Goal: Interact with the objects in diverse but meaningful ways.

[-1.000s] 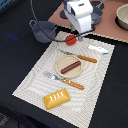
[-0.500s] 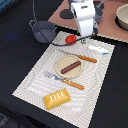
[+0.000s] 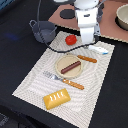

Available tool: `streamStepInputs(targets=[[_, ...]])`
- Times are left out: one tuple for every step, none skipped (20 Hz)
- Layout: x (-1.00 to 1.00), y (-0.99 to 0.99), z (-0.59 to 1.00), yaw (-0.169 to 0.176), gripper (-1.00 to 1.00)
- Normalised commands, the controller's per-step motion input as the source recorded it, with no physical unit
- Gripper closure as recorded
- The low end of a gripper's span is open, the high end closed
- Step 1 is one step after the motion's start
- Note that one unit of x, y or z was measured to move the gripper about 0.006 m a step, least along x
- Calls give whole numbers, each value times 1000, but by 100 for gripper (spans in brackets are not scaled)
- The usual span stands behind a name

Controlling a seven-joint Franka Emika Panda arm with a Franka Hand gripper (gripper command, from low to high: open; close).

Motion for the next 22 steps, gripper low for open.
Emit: streamStepInputs(targets=[[823,231,354,-65,-100],[814,226,351,-68,-100],[794,220,320,-73,-100],[780,186,271,-79,-100],[774,146,186,-81,-100],[631,89,83,-77,-100],[611,100,60,-76,-100],[560,57,20,-76,-100],[531,49,11,-83,-100],[557,34,11,-87,-100],[526,26,0,-87,-100],[529,0,0,-81,-100],[537,0,0,-76,-100],[526,0,0,-79,-100],[526,0,0,-79,-100],[577,23,0,-80,-100],[711,143,31,-96,-100],[660,169,71,-105,-100],[723,183,151,-96,-100],[734,223,186,-91,-100],[720,217,226,-92,-100],[720,211,249,-89,-100]])
